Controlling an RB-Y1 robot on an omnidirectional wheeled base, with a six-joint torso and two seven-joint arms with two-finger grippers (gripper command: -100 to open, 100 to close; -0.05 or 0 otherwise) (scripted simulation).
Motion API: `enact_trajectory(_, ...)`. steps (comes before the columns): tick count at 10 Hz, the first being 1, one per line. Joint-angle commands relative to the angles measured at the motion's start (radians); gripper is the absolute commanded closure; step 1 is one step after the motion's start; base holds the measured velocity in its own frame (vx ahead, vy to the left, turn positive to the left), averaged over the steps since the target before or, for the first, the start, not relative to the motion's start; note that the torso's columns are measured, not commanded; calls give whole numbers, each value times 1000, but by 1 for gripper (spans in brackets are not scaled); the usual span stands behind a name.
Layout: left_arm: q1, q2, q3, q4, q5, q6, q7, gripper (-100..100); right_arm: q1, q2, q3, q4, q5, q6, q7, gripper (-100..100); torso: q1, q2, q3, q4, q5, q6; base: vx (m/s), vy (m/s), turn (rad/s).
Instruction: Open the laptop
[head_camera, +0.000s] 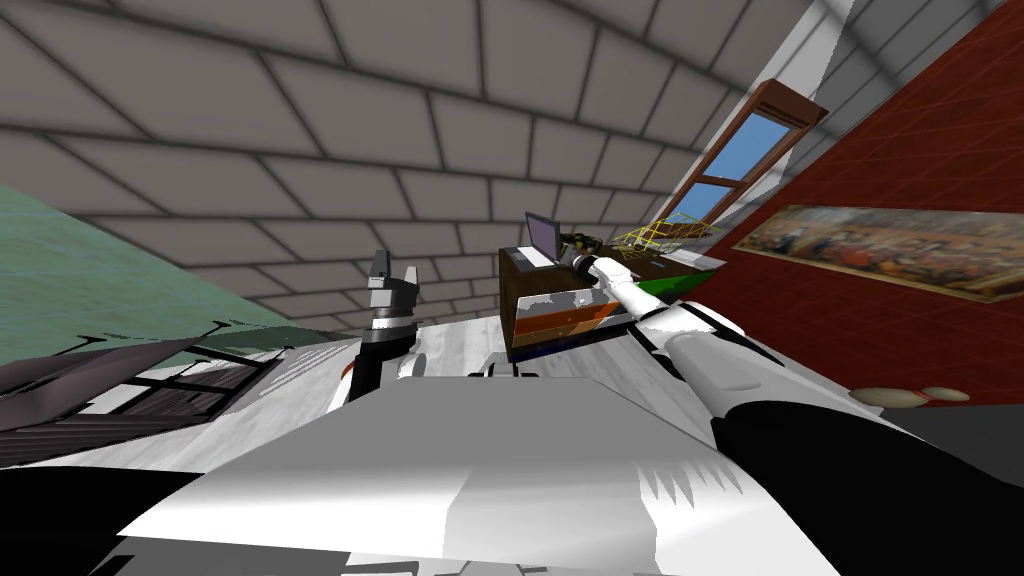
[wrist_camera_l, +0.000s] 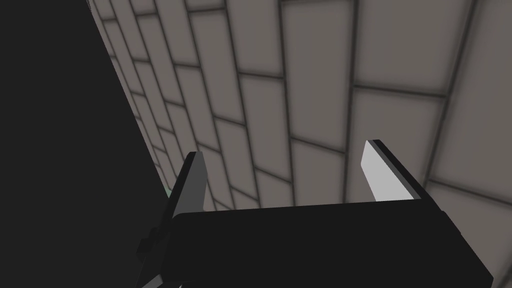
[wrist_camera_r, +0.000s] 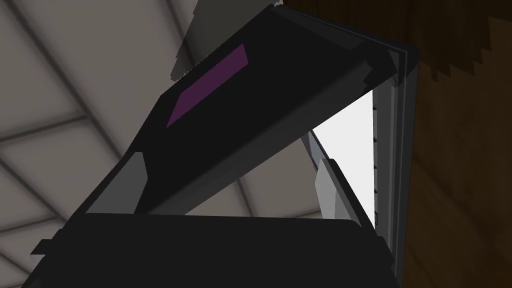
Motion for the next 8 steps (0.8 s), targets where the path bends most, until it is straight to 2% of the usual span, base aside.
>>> enact_trajectory(1,0,0,0,0,0,0,0,0,5,3,9,-15,24,22,31,100,0,0,0,0,0,0,9,-4,-18)
enact_trajectory(8,0,0,0,0,0,0,0,0,24,15,44,-77,121,112,153,100,-2,-1,0,0,0,0,-10,7,1)
